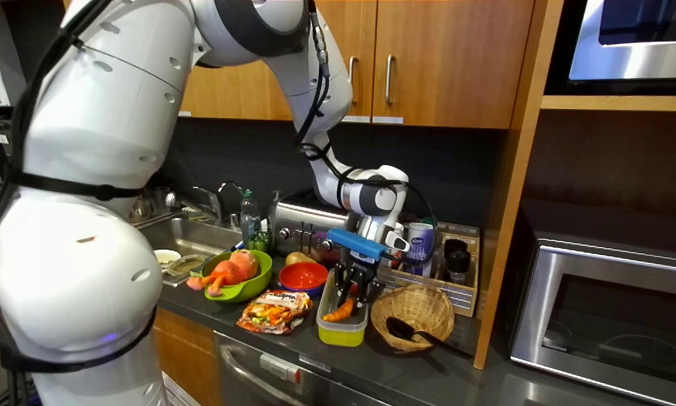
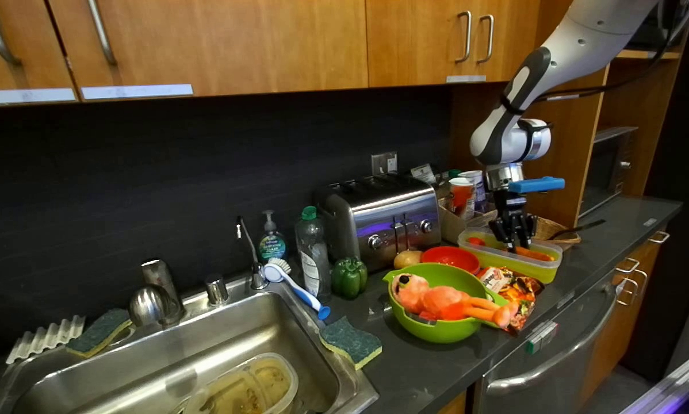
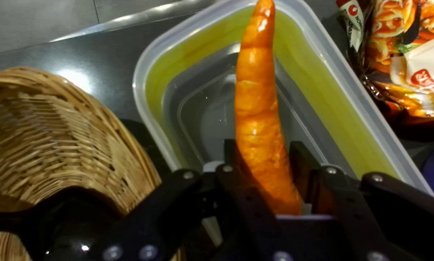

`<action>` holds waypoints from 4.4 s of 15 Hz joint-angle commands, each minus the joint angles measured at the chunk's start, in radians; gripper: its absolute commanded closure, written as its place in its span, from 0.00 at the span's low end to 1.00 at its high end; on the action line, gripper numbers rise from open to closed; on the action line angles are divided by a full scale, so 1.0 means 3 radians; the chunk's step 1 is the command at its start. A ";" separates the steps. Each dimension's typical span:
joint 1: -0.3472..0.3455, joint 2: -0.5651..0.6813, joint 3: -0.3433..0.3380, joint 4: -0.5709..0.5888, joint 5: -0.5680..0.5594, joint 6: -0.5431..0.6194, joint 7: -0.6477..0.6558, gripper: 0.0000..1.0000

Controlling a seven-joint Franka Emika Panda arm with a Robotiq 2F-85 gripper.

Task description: Put the carrot in the basket.

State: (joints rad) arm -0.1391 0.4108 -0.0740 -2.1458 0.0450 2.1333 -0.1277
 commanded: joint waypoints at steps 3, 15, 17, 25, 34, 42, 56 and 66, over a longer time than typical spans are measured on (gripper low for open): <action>0.0022 -0.0395 0.0025 -0.0261 0.0032 0.0007 0.0003 0.86; 0.0030 -0.1055 -0.0023 -0.0641 0.0088 -0.0006 -0.0025 0.86; 0.0033 -0.1086 -0.0031 -0.0659 0.0093 -0.0017 -0.0023 0.86; 0.0011 -0.1190 -0.0073 -0.0700 0.0124 -0.0033 -0.0042 0.86; -0.0197 -0.1266 -0.0354 -0.0524 0.0505 0.0010 -0.0274 0.86; -0.0366 -0.0757 -0.0453 -0.0123 0.0810 -0.0086 -0.0727 0.86; -0.0658 -0.0079 -0.0343 0.0534 0.0652 -0.0581 -0.1397 0.86; -0.0750 0.0175 -0.0266 0.0784 0.0457 -0.0828 -0.1875 0.86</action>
State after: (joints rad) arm -0.3331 0.4343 -0.1764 -1.9602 0.2031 1.9323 -0.6329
